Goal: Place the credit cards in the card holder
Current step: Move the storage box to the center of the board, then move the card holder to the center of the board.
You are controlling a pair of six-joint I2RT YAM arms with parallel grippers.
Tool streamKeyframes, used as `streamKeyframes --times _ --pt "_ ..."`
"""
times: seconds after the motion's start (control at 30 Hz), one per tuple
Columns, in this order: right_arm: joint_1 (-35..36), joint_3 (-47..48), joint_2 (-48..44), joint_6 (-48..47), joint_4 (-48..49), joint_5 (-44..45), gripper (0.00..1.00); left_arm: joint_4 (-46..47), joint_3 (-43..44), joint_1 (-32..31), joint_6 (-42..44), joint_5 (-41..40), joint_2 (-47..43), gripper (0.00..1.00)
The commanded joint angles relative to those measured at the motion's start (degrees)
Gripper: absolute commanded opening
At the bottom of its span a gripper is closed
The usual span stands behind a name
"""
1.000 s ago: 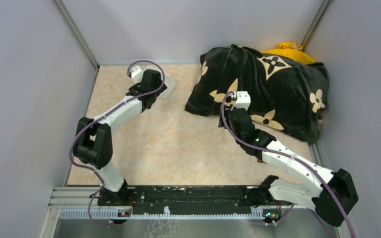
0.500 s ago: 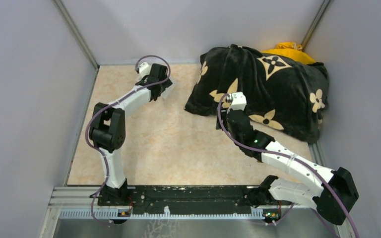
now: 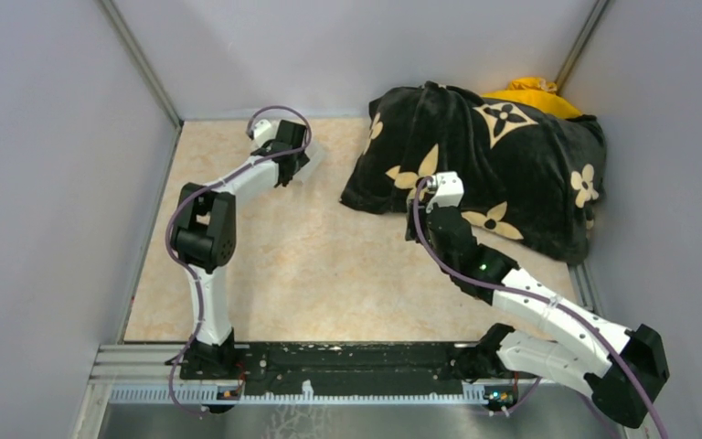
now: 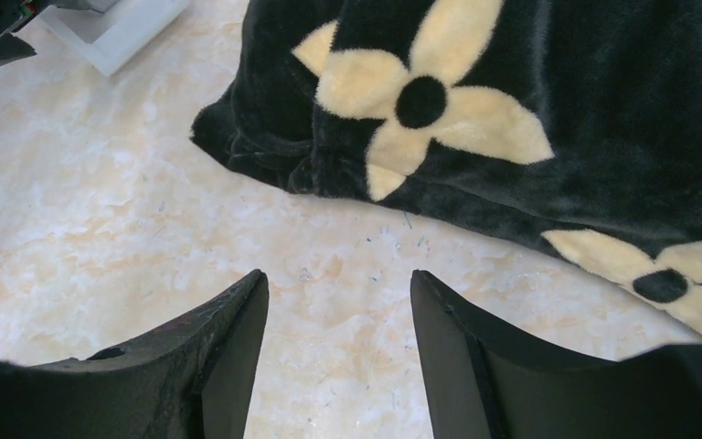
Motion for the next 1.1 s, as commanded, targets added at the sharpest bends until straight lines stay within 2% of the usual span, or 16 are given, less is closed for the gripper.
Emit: streamKeyframes --times 0.0,0.13,0.3,0.43,0.6,0.67,0.73,0.8,0.87,0.97,1.07 --pt "0.73 1.69 -2.31 2.01 -4.75 3.50 0.57 0.19 0.44 0.76 0.36 -1.05 1.49 0.75" --pt "0.73 2.13 -1.87 8.32 -10.84 8.97 0.56 0.84 0.50 0.87 1.22 -0.46 2.30 0.63" --pt "0.73 3.39 0.32 22.57 -22.11 17.45 0.56 0.77 -0.26 0.87 2.26 -0.55 2.38 0.51" --pt "0.65 5.64 2.69 42.60 -36.02 23.17 0.56 -0.16 -1.28 0.89 1.82 -0.73 1.38 0.43" --pt "-0.96 11.24 9.67 72.88 -60.87 25.25 0.52 -1.05 -4.44 0.88 0.79 -0.02 -1.98 0.34" --pt "-2.19 12.19 11.75 80.80 -68.05 24.80 0.51 -0.76 -6.80 0.87 0.31 0.47 -3.70 0.29" --pt "-4.09 11.61 11.60 86.98 -70.70 24.26 0.50 -0.59 -8.50 0.87 0.10 1.16 -5.24 0.27" --pt "-6.91 9.45 9.01 89.08 -70.18 23.87 0.50 -0.62 -9.89 0.79 0.04 1.82 -6.58 0.25" --pt "-11.73 5.45 4.64 87.37 -66.64 22.87 0.50 -1.08 -11.25 0.59 -0.02 2.22 -7.86 0.22" --pt "-21.01 -0.46 -2.29 77.99 -57.05 19.12 0.49 -1.54 -13.43 -0.25 -0.48 1.84 -10.39 0.22" --pt "-29.48 -4.40 -6.30 72.04 -51.46 15.28 0.48 -2.51 -15.22 -1.48 -1.26 1.01 -12.22 0.22"
